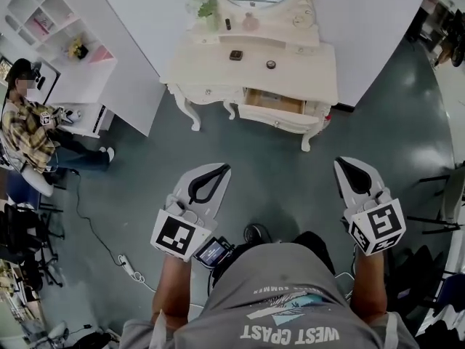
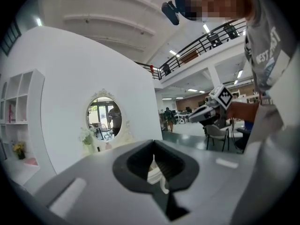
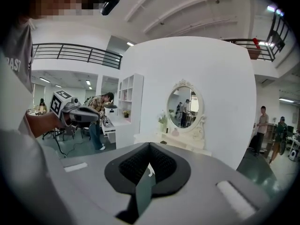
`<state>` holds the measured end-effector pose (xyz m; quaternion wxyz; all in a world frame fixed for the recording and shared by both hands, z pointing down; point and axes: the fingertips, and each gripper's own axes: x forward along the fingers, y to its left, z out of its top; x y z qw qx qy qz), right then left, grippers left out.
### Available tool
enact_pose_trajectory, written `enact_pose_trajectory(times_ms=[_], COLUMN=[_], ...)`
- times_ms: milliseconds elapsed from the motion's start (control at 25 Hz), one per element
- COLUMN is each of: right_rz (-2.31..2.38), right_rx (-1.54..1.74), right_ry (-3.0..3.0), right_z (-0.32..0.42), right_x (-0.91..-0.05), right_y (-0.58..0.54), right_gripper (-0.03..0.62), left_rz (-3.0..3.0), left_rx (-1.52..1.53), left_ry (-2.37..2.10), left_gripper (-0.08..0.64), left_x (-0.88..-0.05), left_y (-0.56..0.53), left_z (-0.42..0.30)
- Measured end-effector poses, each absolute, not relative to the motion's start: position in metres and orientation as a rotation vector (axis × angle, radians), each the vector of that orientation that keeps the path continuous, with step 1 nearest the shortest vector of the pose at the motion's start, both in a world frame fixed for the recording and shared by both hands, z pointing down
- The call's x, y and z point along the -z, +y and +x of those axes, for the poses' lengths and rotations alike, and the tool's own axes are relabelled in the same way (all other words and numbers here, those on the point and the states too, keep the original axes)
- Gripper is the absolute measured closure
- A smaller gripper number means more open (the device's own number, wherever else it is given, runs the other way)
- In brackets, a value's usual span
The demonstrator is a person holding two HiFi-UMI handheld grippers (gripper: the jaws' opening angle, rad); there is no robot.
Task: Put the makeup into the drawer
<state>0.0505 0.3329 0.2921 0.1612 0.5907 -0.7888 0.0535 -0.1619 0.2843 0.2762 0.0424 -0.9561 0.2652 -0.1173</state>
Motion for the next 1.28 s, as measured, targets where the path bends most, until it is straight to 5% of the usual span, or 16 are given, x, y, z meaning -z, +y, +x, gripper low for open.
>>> enact_pose_trajectory(times_ms=[800,1280], right_rz=[1.561,1.411], right_rx=[-0.179,-0.196], right_ry=[-2.325,-2.442], right_z=[0.057,0.131], right_x=[-0.309,-0.323], right_y=[0.216,0.114], right_gripper=[0.591,0.591], left_rz=[-2.914,-2.861], left_rx=[0.412,0.48], left_ry=[0.966,1.11], left_gripper=[0.557,0.557], left_x=[-0.292,-0.295], left_y=[0.195,0.12], left_z=[-0.163,-0.076])
